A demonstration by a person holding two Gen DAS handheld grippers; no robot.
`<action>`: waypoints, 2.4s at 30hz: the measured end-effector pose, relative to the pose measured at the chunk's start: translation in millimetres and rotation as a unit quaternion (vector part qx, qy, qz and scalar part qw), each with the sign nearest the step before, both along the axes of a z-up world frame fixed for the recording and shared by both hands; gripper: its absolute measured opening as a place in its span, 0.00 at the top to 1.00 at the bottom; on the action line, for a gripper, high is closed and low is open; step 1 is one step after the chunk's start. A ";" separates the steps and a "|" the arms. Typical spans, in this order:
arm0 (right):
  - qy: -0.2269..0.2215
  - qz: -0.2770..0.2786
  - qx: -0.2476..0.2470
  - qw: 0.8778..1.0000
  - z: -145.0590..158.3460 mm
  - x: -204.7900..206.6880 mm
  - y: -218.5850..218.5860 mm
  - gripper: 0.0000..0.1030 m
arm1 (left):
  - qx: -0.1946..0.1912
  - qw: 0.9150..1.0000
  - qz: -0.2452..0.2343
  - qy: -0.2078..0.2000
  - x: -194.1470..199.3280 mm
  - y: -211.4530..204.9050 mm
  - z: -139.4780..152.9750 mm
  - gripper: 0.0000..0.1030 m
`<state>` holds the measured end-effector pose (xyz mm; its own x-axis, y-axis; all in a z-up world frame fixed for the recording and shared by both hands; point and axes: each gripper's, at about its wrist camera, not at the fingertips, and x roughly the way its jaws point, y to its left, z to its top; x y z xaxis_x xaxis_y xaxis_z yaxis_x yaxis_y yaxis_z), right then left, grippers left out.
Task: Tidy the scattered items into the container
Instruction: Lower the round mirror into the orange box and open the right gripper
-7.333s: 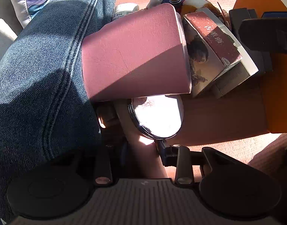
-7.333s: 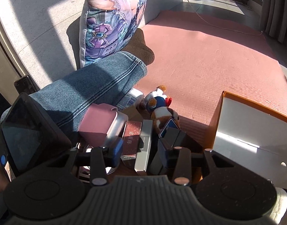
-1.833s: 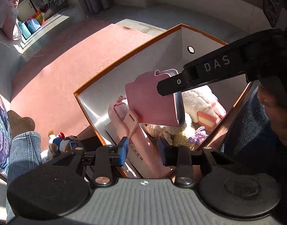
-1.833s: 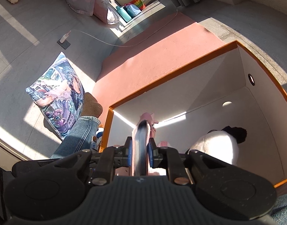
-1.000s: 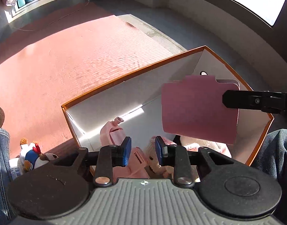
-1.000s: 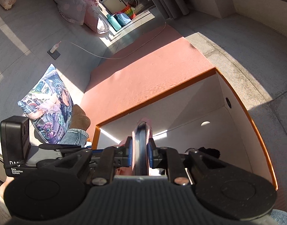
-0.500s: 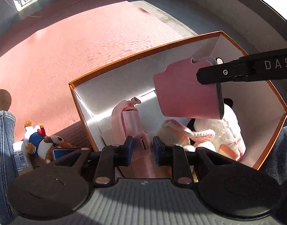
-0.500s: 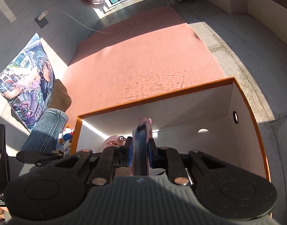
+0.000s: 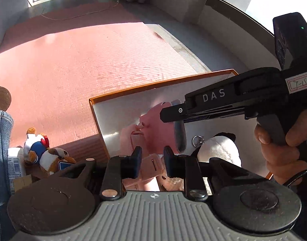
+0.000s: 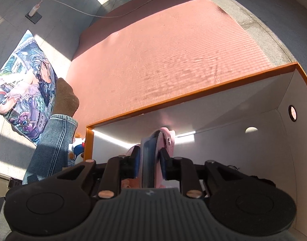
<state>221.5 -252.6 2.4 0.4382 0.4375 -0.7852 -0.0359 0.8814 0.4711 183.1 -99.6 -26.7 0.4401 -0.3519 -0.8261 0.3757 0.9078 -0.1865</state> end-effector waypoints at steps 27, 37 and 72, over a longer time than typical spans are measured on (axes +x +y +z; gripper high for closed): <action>-0.008 0.095 -0.104 0.990 8.9 6.3 37.5 0.81 | -0.060 0.996 0.064 -0.004 -16.9 35.4 9.5 0.74; -0.023 0.094 -0.119 0.988 7.4 2.0 50.8 0.78 | -0.067 0.995 0.073 -0.010 -20.9 42.0 11.5 0.74; -0.220 0.085 -0.117 0.965 60.0 -108.4 85.3 0.43 | -0.015 0.989 0.125 -0.083 -81.3 88.2 48.8 0.69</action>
<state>113.1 -167.3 62.4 0.6893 0.3659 -0.6253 -0.3402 0.9255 0.1665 101.8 -11.4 22.1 0.6442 -0.2388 -0.7266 0.1686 0.9710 -0.1697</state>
